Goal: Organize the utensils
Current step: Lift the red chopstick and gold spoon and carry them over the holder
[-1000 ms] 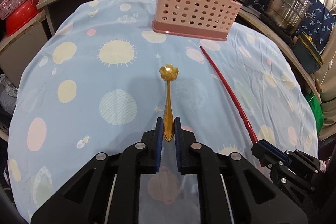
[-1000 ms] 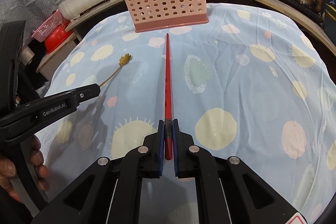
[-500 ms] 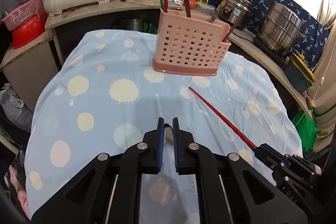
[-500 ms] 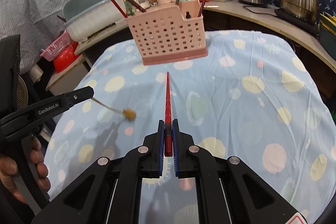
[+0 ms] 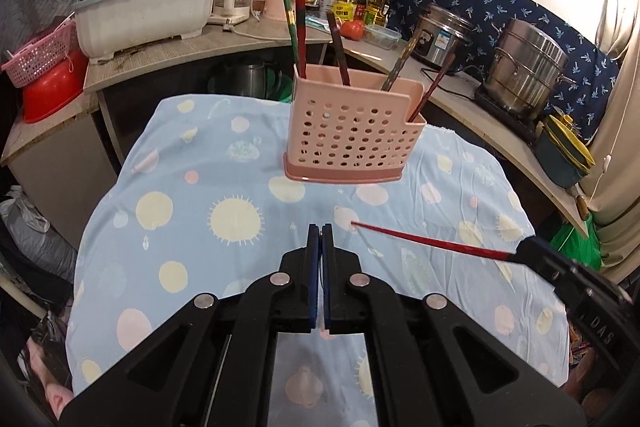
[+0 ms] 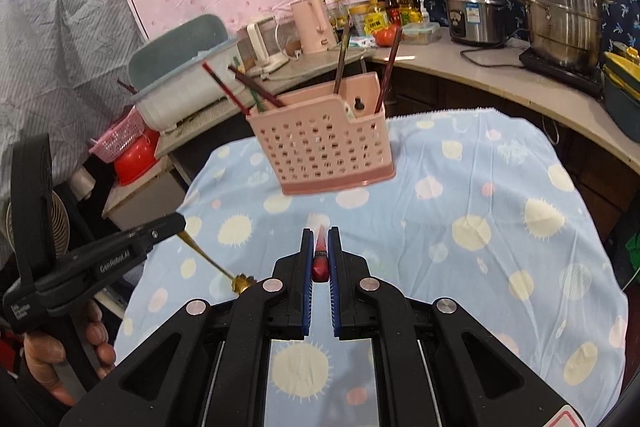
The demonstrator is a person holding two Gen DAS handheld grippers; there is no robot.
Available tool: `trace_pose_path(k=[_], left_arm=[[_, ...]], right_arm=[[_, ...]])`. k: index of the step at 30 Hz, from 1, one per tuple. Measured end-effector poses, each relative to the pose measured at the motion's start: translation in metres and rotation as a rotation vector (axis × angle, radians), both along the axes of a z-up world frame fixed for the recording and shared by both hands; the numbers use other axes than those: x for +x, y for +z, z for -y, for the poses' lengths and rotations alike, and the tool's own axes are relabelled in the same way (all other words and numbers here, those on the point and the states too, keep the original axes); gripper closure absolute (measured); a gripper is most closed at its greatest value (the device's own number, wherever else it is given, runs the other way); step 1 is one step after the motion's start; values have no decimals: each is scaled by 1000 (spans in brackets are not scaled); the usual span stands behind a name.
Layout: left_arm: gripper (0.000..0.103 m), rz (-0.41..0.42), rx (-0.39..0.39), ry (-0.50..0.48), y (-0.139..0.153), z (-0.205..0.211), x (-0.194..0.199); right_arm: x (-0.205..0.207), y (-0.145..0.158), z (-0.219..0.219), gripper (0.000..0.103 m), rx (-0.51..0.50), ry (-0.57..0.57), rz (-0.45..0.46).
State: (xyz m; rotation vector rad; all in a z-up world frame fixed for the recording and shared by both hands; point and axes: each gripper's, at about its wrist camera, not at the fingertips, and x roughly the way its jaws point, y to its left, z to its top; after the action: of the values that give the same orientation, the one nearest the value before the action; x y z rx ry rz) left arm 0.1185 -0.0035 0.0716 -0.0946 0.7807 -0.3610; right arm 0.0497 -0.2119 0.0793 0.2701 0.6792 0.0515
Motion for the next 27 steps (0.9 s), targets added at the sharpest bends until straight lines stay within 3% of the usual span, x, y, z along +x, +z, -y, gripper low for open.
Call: trace_pose_path(k=[13, 22, 27], left_arm=[[102, 105, 3, -47, 61, 19, 33], [102, 218, 4, -60, 120, 46, 83], [102, 258, 12, -51, 138, 59, 114]], right_arm=[[52, 79, 30, 96, -2, -31, 141], [102, 157, 37, 96, -28, -55, 301], [134, 191, 40, 96, -26, -78, 376]])
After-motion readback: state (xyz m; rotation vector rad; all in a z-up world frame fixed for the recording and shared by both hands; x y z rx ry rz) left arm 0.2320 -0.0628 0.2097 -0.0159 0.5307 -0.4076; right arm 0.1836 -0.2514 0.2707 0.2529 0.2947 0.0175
